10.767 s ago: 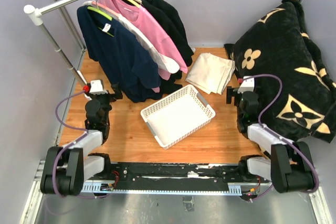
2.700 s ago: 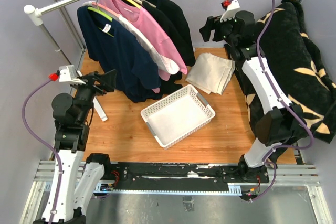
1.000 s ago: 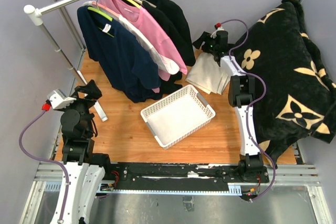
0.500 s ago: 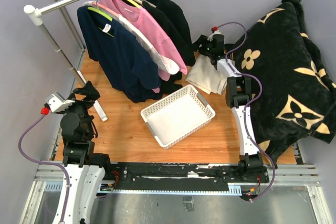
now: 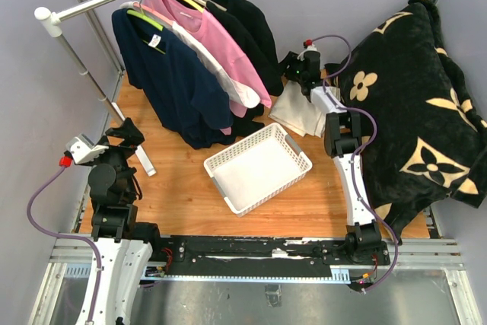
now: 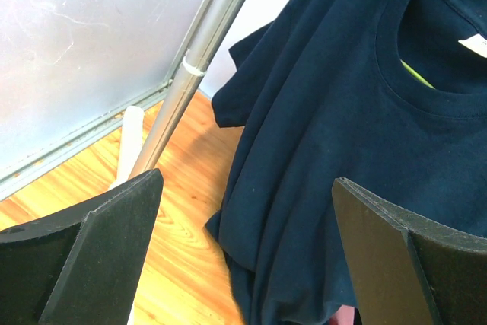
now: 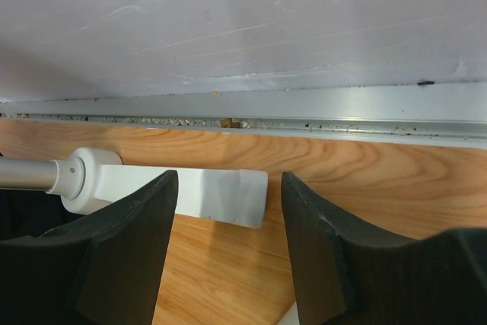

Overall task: Remove the t-shirt from the hanger
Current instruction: Adjust the clothesline at the center of the board.

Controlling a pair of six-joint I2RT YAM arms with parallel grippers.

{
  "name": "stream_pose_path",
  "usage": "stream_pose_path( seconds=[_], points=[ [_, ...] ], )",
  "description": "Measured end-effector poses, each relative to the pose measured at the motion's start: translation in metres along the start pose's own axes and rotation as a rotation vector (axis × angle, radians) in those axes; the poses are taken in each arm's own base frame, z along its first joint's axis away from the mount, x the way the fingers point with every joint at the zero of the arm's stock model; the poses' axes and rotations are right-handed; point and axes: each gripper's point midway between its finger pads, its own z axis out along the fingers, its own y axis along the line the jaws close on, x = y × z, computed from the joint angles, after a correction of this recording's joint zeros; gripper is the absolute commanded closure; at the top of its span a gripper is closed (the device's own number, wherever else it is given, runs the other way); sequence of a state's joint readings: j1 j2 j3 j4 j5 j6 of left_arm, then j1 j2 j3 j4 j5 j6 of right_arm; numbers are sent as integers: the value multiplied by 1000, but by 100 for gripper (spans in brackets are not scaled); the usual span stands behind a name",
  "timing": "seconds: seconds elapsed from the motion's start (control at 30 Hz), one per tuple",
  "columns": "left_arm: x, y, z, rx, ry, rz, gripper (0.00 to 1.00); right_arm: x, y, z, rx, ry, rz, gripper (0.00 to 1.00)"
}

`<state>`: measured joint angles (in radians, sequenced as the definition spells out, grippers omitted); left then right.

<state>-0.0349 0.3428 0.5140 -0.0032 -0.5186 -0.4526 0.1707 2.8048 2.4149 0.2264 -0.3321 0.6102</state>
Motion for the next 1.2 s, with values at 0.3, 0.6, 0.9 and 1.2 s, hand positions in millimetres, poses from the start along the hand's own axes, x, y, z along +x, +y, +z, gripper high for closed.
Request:
stream_pose_path(
  seconds=[0.3,0.6,0.9,1.2],
  points=[
    [-1,1,0,-4,-4,-1,2,16,-2,4,27,19,4,46],
    [-2,3,2,-25,-16,-17,2,18,-6,6,51,10,6,55],
    [-4,3,7,-40,-37,-32,0,17,-11,7,78,-4,23,67],
    [-7,3,15,-56,-62,-11,0,13,-15,8,105,-30,51,83]
  ],
)
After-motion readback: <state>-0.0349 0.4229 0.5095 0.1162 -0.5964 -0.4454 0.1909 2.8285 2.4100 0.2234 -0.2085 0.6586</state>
